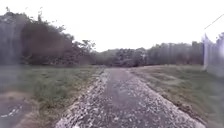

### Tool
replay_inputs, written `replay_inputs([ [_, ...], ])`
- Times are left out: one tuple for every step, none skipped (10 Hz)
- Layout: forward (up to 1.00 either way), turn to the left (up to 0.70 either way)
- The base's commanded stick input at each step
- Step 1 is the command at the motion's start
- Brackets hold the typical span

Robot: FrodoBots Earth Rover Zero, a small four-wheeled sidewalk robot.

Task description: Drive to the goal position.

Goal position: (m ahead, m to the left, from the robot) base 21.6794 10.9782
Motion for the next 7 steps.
replay_inputs([
  [0.7, -0.02],
  [0.7, -0.05],
  [0.7, -0.14],
  [0.7, -0.14],
  [0.7, -0.14],
  [0.7, -0.14],
  [0.7, -0.01],
])
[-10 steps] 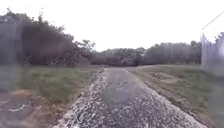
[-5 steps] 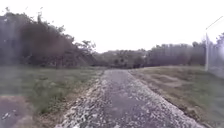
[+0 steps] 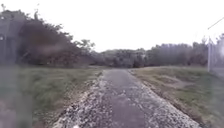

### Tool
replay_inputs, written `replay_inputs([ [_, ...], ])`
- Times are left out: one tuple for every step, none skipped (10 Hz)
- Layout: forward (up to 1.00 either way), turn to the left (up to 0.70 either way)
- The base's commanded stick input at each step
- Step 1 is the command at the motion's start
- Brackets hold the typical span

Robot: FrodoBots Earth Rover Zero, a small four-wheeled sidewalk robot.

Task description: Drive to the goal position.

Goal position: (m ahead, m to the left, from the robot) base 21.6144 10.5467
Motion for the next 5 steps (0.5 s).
replay_inputs([
  [0.7, 0.0],
  [0.7, 0.0],
  [0.7, -0.09],
  [0.7, -0.14],
  [0.7, -0.06],
])
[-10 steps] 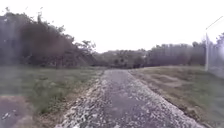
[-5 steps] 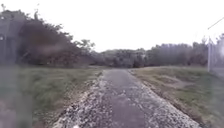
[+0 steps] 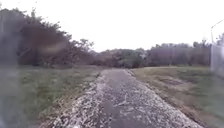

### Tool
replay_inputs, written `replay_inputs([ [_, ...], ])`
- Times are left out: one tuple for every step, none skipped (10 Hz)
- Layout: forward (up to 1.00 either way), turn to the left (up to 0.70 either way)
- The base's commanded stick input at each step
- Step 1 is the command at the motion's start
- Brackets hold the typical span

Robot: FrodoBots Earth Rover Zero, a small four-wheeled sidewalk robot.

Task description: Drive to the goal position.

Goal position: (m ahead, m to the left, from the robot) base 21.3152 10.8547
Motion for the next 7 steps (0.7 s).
replay_inputs([
  [0.7, 0.0],
  [0.7, 0.0],
  [0.7, 0.0],
  [0.7, 0.0],
  [0.7, 0.0],
  [0.7, 0.0],
  [0.7, 0.0],
])
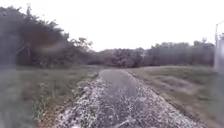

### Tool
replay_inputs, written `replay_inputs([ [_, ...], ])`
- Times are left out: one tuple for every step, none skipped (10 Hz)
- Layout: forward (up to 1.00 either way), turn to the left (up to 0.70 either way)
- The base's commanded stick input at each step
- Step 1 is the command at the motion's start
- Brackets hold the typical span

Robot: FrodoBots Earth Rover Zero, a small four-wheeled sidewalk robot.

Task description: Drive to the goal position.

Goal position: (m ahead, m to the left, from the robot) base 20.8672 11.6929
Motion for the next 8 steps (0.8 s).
replay_inputs([
  [0.7, 0.0],
  [0.7, 0.0],
  [0.7, 0.0],
  [0.7, 0.0],
  [0.7, 0.0],
  [0.7, 0.0],
  [0.7, 0.0],
  [0.7, 0.0],
])
